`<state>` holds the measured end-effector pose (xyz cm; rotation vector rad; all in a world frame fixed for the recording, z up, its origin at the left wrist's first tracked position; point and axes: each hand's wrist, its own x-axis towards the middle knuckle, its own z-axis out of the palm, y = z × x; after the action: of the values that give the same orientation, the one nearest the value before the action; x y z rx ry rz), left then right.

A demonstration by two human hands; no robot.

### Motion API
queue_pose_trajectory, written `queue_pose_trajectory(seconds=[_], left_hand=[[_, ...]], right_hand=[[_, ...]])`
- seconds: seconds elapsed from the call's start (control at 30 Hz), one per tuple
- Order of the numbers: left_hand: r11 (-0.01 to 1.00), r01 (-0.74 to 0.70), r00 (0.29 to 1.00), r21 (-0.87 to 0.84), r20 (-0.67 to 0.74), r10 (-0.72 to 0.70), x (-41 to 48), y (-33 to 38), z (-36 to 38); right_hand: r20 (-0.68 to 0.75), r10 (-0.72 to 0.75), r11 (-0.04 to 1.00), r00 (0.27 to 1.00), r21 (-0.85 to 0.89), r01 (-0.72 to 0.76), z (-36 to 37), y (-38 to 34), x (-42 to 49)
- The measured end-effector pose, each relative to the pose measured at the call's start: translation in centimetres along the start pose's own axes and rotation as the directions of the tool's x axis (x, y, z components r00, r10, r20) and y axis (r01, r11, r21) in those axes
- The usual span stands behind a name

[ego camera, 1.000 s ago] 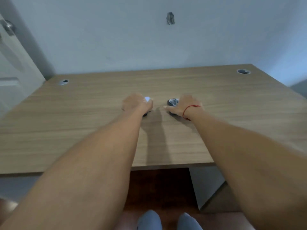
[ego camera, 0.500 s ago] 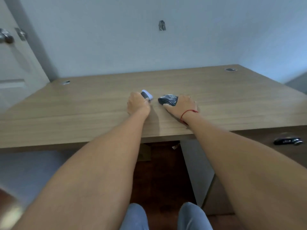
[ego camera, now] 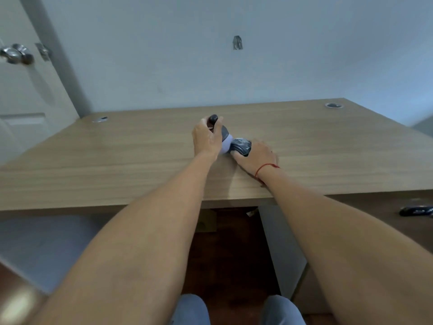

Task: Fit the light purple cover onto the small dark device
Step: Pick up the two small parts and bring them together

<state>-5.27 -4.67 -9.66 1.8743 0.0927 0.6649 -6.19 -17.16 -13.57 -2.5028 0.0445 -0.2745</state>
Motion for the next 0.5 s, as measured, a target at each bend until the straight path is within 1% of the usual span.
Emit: queue_pose_trajectory(seconds=[0.1, 0.27, 0.4, 0.5], left_hand=[[0.994, -0.068, 0.998, 0.088, 0.016, 0.067, 0.0, -1.1, 1.0], [0.997, 0.025, 0.997, 0.078, -0.070, -0.019, 0.2, -3.1, 1.6], [0.995, -0.036, 0.999, 0.096, 0.008, 0.036, -0.2, -3.1, 1.5], [0.995, -0.078, 0.997, 0.067, -0.025, 0.079, -0.1, -3.3, 1.5]], right_hand=[[-0.002, -0.035, 0.999, 0.999, -0.022, 0.035, 0.3, -0.1, 0.4], [-0.014, -0.057, 0.997, 0.998, -0.056, 0.056, 0.6, 0.0, 0.6], [-0.019, -0.065, 0.996, 0.998, -0.056, 0.064, 0.6, -0.1, 0.7], [-0.014, -0.067, 0.996, 0.998, -0.068, 0.066, 0.5, -0.1, 0.6]])
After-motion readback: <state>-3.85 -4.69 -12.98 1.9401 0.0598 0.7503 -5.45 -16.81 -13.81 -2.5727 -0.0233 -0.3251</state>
